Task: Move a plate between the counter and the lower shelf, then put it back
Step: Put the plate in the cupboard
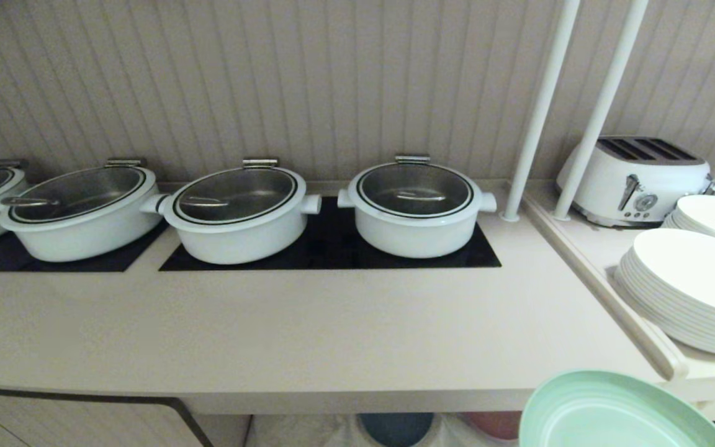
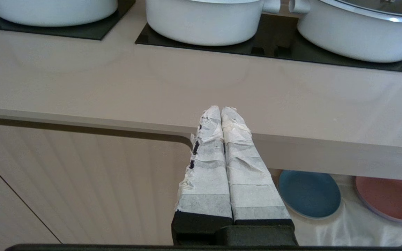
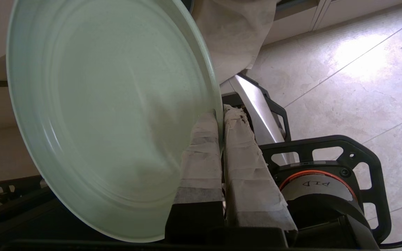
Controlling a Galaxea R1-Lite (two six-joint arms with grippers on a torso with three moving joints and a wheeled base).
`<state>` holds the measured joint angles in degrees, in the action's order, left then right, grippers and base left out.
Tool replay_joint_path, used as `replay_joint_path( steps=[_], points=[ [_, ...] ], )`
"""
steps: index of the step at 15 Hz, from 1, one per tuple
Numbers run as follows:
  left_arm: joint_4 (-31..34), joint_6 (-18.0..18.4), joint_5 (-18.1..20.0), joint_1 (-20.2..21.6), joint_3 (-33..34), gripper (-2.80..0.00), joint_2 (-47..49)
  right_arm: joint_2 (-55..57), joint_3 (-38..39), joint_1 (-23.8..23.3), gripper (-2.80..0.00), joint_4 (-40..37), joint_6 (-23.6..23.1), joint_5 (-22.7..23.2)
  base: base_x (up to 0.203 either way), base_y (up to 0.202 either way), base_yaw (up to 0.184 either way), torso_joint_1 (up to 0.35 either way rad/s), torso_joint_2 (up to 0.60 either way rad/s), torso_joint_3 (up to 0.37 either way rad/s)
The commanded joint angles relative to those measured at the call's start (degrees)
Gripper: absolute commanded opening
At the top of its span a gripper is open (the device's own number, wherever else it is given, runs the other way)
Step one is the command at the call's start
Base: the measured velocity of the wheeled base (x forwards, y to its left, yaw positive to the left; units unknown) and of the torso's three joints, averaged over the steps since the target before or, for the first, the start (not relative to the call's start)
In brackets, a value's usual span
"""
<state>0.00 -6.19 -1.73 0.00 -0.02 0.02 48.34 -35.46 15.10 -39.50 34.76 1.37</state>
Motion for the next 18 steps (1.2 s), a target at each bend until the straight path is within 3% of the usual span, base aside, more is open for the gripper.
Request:
replay_joint_path(
  steps=[1, 11, 18],
  points=[
    [0.0, 0.0, 0.0, 0.0, 0.0, -2.80, 0.0, 0.1, 0.0, 0.1, -2.80, -0.2, 0.2, 0.0, 0.000, 0.000, 0.000, 0.000, 0.00, 0.000],
    [0.0, 0.0, 0.0, 0.0, 0.0, -2.80, 0.0, 0.3, 0.0, 0.0, -2.80, -0.3, 0.3, 0.0, 0.000, 0.000, 0.000, 0.000, 0.00, 0.000],
    [0.0, 0.0, 0.0, 0.0, 0.0, -2.80, 0.0, 0.3, 0.0, 0.0, -2.80, -0.3, 0.7, 0.0, 0.000, 0.000, 0.000, -0.131, 0.27, 0.136]
  ],
)
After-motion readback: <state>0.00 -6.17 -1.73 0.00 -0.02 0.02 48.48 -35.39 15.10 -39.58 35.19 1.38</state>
